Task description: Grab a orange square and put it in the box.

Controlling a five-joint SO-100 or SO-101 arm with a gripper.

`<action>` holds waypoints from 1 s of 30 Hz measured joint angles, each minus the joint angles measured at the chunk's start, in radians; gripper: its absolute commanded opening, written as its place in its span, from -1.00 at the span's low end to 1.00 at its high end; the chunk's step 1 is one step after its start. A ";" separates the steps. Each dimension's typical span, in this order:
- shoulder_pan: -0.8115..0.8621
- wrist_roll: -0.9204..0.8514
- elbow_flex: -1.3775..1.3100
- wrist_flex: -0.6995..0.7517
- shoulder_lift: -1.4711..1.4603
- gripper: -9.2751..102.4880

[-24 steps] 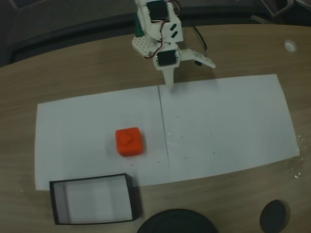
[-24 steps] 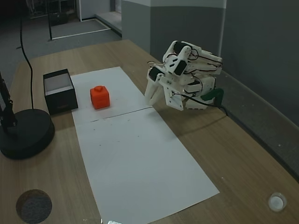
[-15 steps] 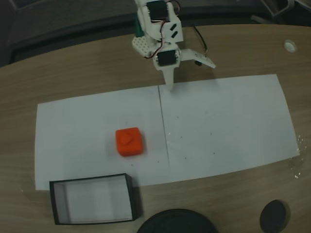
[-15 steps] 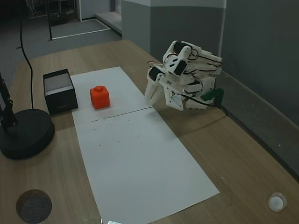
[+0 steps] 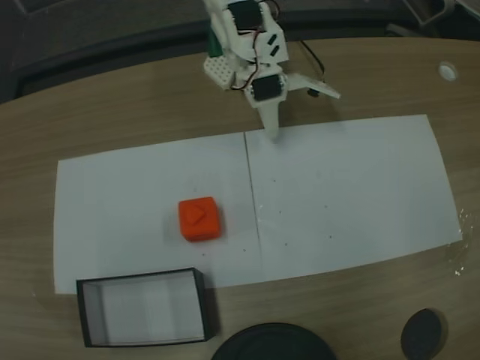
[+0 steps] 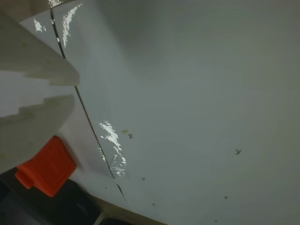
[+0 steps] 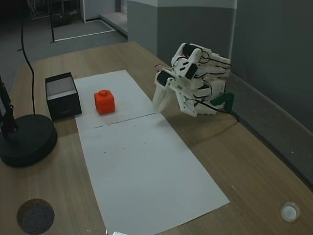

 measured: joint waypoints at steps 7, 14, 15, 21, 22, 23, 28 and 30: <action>-0.075 0.003 0.002 -0.011 0.000 -0.84; 0.037 -0.049 0.002 -0.190 0.000 -0.73; 0.071 -0.084 0.002 -0.225 0.000 -0.67; 0.302 -0.130 -0.084 -0.376 0.000 -0.27; 0.331 -0.103 -0.103 -0.376 0.000 -0.23; 0.357 -0.080 -0.120 -0.373 0.000 -0.20; 0.379 -0.067 -0.143 -0.299 0.000 -0.18; 0.388 -0.067 -0.143 -0.279 0.000 -0.18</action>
